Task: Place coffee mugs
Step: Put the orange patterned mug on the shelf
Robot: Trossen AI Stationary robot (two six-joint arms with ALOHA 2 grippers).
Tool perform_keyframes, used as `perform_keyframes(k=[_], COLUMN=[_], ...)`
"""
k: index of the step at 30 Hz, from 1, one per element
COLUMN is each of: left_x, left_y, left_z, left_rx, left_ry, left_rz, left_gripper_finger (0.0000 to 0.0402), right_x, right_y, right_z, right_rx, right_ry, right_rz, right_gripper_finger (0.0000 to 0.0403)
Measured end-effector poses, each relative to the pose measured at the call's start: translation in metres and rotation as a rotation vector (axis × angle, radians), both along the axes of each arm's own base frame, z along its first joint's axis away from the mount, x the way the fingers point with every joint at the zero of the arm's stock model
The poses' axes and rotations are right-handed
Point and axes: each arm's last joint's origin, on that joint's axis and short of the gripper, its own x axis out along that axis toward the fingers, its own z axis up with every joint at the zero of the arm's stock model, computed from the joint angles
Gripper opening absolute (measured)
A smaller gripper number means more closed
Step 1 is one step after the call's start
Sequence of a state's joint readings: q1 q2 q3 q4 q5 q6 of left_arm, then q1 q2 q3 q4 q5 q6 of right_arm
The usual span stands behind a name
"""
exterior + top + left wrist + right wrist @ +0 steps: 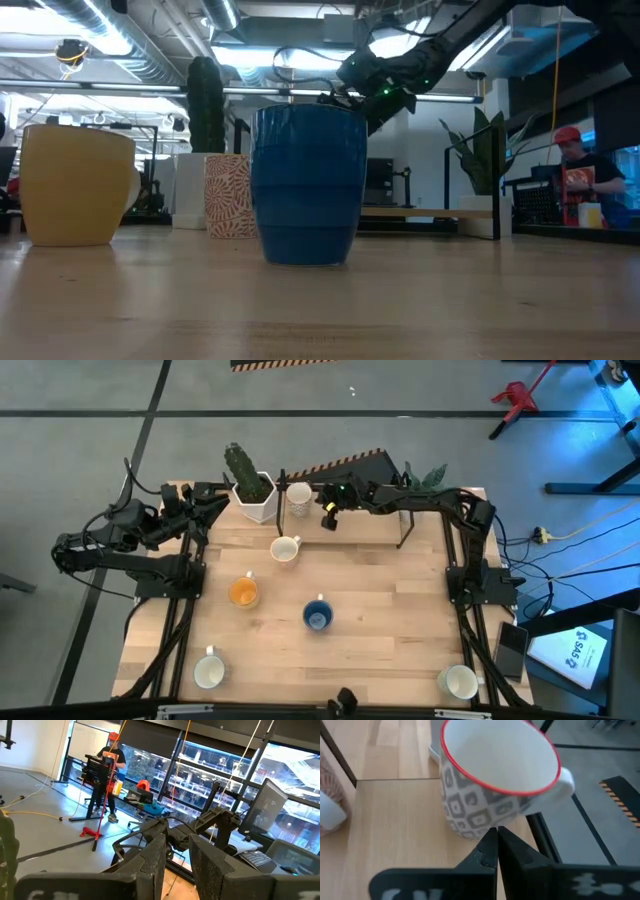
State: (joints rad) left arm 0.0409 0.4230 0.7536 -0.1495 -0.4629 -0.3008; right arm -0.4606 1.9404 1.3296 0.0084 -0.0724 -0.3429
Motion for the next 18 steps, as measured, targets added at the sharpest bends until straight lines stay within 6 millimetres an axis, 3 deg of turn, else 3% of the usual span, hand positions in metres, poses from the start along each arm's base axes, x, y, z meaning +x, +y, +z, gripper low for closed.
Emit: perform_keyframes(k=[4, 12, 18], left_x=[0.000, 0.000, 0.001], left_y=[0.000, 0.000, -0.001], left_z=[0.000, 0.000, -0.004], left_rx=[0.007, 0.034, 0.037], left_ry=[0.004, 0.018, 0.063], left_rz=[0.001, -0.004, -0.015], left_gripper_finger=[0.0080, 0.0080, 0.0080], right_x=[0.000, 0.016, 0.022], right_y=[0.020, 0.092, 0.122], right_z=[0.014, 0.027, 0.027], right_rx=[0.002, -0.046, -0.077], right_ry=[0.016, 0.025, 0.036], right_rz=[0.045, 0.304, 0.401], right_gripper_finger=[0.0000, 0.0008, 0.0083])
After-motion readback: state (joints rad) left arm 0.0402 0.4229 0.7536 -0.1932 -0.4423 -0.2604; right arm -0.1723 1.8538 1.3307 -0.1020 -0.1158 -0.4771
